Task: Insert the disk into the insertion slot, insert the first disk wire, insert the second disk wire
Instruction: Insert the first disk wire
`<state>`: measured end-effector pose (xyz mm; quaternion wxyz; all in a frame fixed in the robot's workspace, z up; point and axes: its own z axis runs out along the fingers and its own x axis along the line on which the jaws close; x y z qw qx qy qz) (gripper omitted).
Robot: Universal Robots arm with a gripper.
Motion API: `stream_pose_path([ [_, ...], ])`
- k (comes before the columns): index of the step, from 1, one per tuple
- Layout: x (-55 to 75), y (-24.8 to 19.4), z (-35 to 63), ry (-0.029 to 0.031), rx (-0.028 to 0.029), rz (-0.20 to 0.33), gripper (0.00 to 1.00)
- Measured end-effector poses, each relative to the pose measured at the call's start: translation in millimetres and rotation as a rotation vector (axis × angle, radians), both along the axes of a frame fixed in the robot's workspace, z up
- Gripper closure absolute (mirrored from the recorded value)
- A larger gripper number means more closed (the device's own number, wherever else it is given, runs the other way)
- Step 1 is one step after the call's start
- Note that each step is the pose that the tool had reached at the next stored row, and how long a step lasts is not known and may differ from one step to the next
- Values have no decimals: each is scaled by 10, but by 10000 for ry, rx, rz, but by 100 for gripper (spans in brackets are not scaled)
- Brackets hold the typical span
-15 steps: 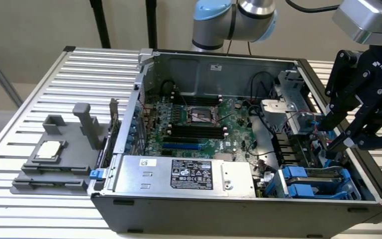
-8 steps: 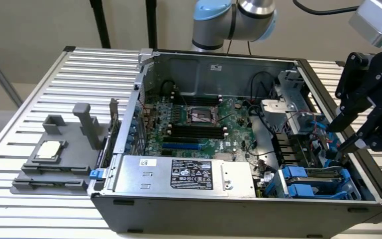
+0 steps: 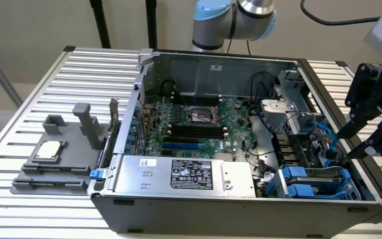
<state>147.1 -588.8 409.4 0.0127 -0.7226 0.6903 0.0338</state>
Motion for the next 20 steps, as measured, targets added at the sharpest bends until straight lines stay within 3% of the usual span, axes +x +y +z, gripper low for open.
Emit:
stream_pose_path([
  [10, 255, 0, -182, 0, 0, 0, 60],
  [16, 247, 0, -291, -1, -2, 8, 60],
  [20, 160, 8, -363, -8, -4, 11, 60],
])
